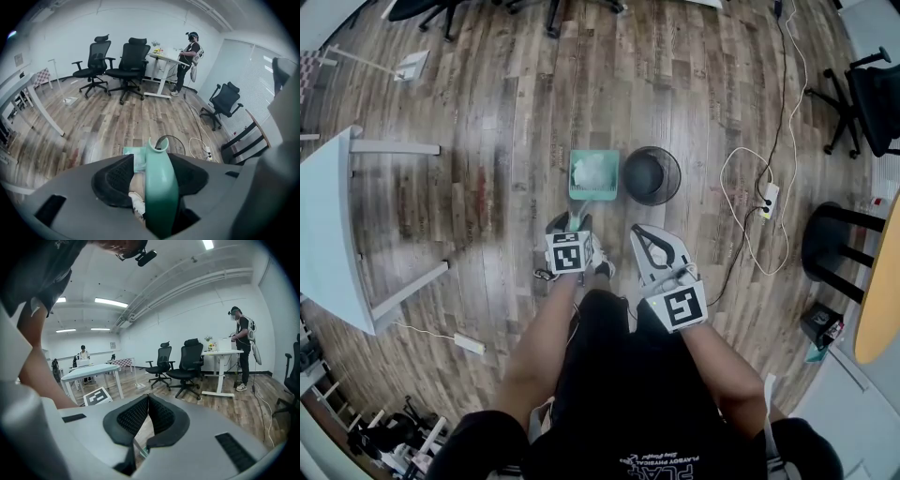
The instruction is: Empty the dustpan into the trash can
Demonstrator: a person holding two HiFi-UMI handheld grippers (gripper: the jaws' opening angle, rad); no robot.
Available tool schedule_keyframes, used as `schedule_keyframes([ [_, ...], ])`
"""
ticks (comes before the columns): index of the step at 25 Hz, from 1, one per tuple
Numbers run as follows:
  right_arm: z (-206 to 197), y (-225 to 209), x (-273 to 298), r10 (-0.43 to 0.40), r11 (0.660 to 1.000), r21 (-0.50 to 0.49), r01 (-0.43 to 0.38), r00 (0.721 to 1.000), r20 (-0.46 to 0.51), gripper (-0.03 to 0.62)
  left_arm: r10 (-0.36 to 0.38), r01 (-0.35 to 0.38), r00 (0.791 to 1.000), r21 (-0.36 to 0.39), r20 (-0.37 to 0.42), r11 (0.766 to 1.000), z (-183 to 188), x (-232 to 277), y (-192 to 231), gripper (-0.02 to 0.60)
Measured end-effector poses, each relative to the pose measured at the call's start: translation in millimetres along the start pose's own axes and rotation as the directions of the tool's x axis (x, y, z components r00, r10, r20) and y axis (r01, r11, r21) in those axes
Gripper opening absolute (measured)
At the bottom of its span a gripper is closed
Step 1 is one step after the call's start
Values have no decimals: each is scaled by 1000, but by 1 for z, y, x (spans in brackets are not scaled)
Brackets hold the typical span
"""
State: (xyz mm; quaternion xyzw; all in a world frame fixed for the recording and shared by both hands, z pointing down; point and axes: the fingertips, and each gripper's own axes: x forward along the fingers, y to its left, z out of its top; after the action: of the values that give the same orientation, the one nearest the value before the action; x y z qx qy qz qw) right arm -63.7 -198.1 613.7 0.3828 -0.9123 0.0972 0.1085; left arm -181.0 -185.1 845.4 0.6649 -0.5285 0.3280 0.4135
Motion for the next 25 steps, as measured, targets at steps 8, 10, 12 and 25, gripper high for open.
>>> schedule_keyframes([
  [8, -15, -3, -9, -14, 1000, 7, 15, 999, -31, 23, 31, -32, 999, -25, -16, 999, -2, 12, 1, 160],
  [10, -18, -4, -11, -18, 1000, 13, 19, 999, -41, 23, 44, -44, 999, -15, -20, 999, -1, 11, 1, 150],
  [12, -20, -6, -13, -20, 1000, 12, 20, 999, -42, 23, 61, -60, 998, 12, -14, 998, 2, 11, 0, 135],
  [25, -28, -9, -28, -25, 1000, 3, 25, 998, -51, 23, 89, -89, 996, 45, 0, 995, -2, 14, -2, 107],
])
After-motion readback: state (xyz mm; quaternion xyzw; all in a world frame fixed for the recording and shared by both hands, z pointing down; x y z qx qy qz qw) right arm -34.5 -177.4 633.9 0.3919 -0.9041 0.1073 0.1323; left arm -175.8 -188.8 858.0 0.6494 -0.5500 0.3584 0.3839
